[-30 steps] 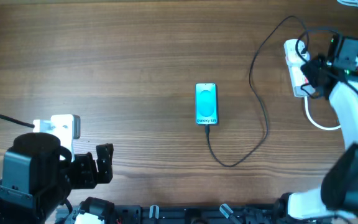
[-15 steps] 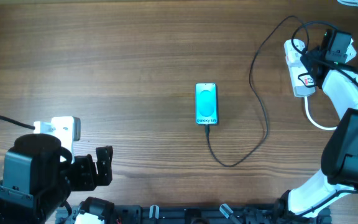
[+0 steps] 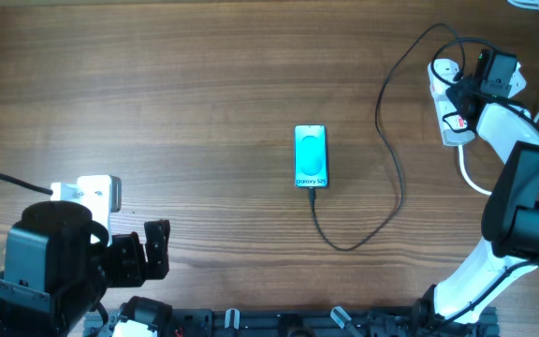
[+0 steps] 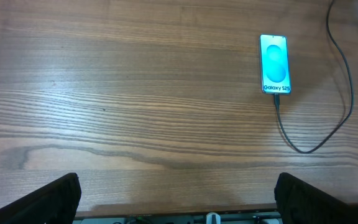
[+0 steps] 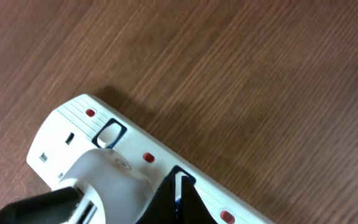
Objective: Plug charger to phone and switch on socket
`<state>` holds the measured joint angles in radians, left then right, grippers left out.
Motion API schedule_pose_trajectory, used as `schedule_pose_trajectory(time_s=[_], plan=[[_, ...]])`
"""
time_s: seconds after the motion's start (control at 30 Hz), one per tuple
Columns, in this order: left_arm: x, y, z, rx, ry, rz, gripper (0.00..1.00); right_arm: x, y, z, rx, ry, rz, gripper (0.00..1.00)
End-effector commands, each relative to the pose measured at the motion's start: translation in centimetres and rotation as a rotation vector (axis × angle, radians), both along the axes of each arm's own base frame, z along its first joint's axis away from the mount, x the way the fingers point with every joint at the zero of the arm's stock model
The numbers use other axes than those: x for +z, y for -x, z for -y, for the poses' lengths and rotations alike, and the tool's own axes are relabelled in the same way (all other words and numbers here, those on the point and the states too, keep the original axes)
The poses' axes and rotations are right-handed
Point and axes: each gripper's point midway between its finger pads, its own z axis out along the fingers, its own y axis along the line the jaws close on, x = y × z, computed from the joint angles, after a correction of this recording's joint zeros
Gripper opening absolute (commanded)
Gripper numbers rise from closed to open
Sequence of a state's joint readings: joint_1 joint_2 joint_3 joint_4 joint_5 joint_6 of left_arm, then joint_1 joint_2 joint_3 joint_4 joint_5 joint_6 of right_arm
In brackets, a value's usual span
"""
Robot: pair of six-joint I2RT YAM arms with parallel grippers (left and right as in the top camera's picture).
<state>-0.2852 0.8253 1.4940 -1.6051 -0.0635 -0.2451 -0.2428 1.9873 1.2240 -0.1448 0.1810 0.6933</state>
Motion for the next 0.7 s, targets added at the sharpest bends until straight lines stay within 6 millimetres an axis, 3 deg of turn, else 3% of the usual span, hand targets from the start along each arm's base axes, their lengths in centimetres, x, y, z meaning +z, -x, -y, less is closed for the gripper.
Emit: schedule_pose_trajectory(time_s=[0.0, 0.23, 0.5, 0.67], plan=[[-0.1, 0.0, -0.3, 0.007, -0.015, 0.003, 1.0, -0.2, -0.9, -0.1, 0.011, 0.026, 0.008, 0.04], [-0.1, 0.0, -0.3, 0.007, -0.015, 0.003, 1.0, -1.7, -1.0, -1.2, 0.043, -0.009, -0.014, 0.04], [-0.1, 0.0, -0.3, 0.007, -0.015, 0.002, 1.0, -1.7, -1.1, -1.5, 0.074, -0.01, -0.015, 0.04], [-0.1, 0.0, -0.3, 0.007, -0.015, 0.002, 1.0, -3.2, -1.2, -3.4, 0.12, -0.039, -0.046, 0.05]])
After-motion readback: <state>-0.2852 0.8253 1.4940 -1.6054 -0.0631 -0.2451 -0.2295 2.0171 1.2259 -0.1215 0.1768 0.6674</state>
